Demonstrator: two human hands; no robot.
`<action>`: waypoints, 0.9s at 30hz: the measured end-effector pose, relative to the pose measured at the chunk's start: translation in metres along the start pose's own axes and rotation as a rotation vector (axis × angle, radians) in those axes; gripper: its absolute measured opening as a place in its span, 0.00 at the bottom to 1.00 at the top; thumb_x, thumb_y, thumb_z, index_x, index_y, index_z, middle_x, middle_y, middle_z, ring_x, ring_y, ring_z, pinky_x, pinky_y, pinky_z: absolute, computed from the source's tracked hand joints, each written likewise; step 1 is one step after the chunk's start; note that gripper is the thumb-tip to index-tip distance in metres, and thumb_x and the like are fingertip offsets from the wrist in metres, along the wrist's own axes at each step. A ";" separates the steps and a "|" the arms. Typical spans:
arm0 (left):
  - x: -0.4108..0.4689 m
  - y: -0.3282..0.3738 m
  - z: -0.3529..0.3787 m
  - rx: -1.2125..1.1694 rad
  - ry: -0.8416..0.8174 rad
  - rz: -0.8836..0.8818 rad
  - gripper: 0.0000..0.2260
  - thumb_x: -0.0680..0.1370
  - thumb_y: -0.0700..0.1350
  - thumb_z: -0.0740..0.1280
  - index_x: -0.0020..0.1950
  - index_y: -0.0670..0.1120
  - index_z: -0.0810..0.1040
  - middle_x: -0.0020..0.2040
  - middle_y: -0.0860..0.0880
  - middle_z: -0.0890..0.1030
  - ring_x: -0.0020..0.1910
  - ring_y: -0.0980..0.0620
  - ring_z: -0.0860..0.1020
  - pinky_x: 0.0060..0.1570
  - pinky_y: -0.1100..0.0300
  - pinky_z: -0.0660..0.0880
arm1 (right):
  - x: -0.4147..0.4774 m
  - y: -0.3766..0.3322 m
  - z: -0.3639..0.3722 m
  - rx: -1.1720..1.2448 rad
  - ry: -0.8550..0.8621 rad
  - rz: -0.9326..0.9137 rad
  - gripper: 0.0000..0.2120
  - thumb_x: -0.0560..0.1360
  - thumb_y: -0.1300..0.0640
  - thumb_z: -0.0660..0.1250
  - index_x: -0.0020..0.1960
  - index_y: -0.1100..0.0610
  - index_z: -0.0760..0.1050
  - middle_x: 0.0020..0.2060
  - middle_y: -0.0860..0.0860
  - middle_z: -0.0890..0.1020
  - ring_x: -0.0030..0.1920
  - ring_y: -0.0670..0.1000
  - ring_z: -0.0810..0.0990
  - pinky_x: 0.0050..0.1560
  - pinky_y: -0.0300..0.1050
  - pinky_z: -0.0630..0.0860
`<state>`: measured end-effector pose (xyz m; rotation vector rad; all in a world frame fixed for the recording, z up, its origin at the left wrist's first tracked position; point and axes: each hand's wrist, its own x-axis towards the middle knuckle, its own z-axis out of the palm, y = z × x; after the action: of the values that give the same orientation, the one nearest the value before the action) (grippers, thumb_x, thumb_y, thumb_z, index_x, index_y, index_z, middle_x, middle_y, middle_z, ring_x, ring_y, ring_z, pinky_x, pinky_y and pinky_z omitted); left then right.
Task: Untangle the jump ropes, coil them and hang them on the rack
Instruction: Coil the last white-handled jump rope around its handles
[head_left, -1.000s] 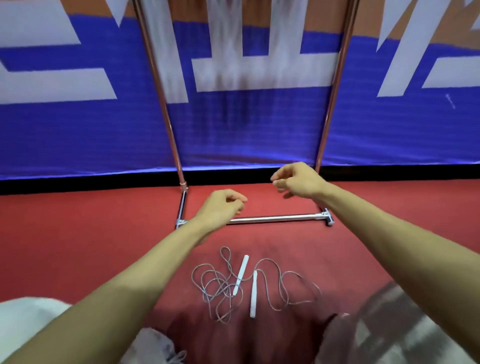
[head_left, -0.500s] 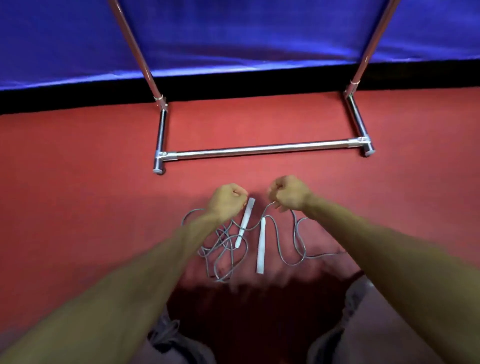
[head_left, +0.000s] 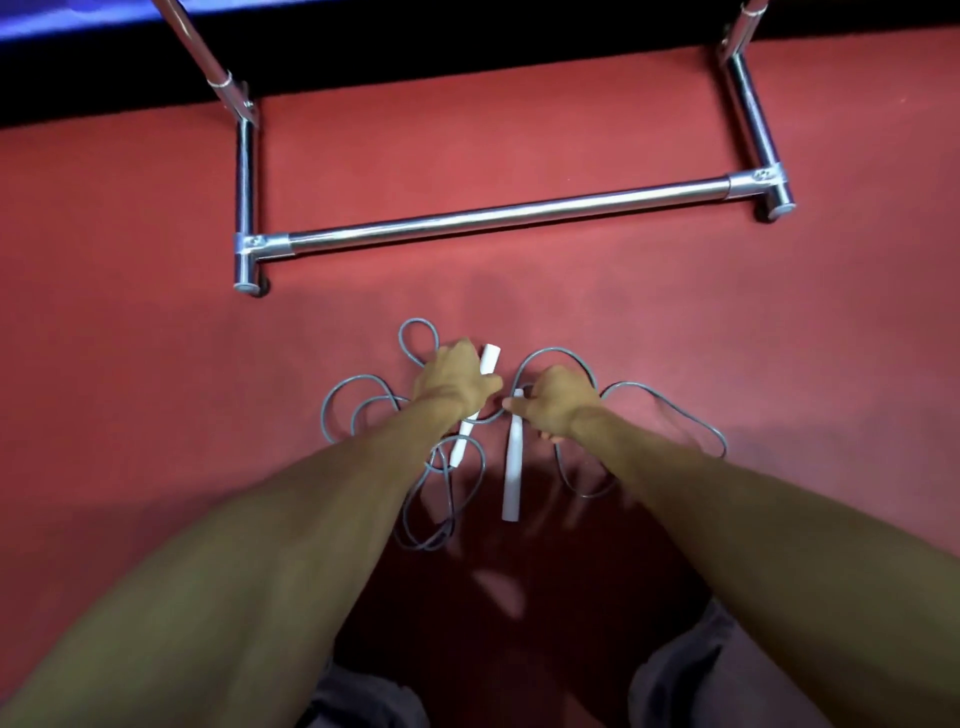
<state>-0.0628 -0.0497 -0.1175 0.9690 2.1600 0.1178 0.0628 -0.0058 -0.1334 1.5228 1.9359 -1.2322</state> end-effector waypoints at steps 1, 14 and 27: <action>0.000 0.001 -0.003 -0.005 0.013 0.000 0.15 0.74 0.46 0.69 0.57 0.38 0.75 0.57 0.38 0.79 0.58 0.38 0.76 0.51 0.50 0.73 | -0.001 0.000 0.004 -0.042 0.039 0.003 0.16 0.74 0.45 0.68 0.40 0.60 0.77 0.45 0.59 0.82 0.50 0.58 0.80 0.48 0.46 0.74; -0.063 0.004 -0.109 -0.290 0.489 0.165 0.08 0.68 0.41 0.72 0.42 0.39 0.76 0.36 0.48 0.78 0.39 0.47 0.74 0.37 0.62 0.64 | -0.054 -0.025 -0.035 0.002 0.066 0.026 0.16 0.75 0.52 0.63 0.30 0.56 0.70 0.24 0.51 0.74 0.27 0.49 0.73 0.27 0.38 0.69; -0.212 0.056 -0.253 -1.634 0.265 0.155 0.07 0.76 0.29 0.66 0.38 0.35 0.74 0.41 0.41 0.76 0.38 0.47 0.79 0.39 0.60 0.82 | -0.208 -0.107 -0.173 0.346 0.261 -0.333 0.10 0.76 0.64 0.60 0.35 0.60 0.69 0.26 0.56 0.71 0.25 0.52 0.72 0.38 0.54 0.80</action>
<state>-0.1073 -0.1009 0.2101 0.0871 1.3839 1.7864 0.0715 0.0115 0.1567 1.6380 2.3104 -1.6513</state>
